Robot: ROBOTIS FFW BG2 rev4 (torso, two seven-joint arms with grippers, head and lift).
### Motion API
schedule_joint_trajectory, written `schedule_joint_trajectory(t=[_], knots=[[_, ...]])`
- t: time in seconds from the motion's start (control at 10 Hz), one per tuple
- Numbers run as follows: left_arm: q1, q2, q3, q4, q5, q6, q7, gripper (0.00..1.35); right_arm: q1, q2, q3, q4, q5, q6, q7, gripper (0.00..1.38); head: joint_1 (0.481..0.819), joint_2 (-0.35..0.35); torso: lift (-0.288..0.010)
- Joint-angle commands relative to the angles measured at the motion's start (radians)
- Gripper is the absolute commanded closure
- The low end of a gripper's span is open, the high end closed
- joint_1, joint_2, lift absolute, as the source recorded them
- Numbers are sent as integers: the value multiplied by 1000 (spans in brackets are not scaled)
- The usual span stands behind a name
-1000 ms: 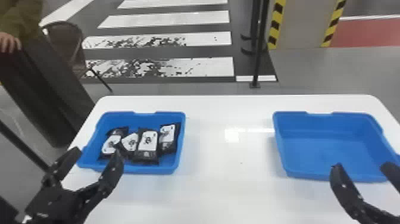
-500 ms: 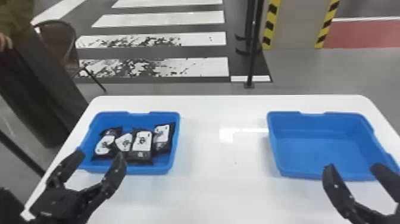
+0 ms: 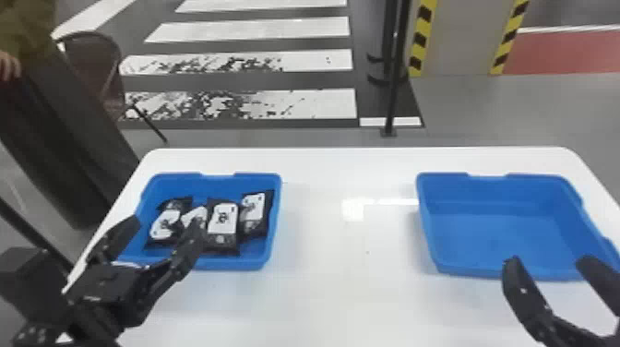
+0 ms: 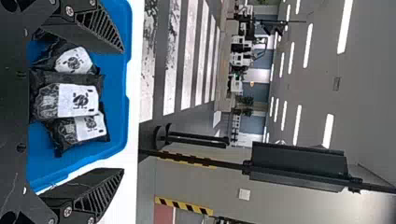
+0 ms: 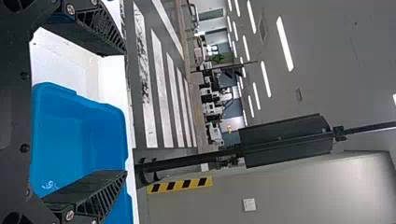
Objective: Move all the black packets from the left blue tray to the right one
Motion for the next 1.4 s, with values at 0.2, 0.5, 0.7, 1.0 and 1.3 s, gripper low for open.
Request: schedule_joint_trajectory(t=[0.2,0.5,0.7,1.0,1.3], knots=[[-124,33,-3,55,-53,134,7,137,0,0,0,2,-9,2,0,110,695,95,-140],[-257,105,-47,131,-105,242,4,137,0,0,0,5,-11,5,0,110,695,95,-140],[-343,122,-41,185,-173,296,-31,137,3,0,2,5,-13,7,0,110,695,94,-140],[-475,122,-23,305,-239,375,-108,137,3,0,2,5,-15,10,0,110,695,118,-140],[-622,151,-57,420,-247,495,-178,137,0,0,4,5,-15,17,0,110,695,123,-140]])
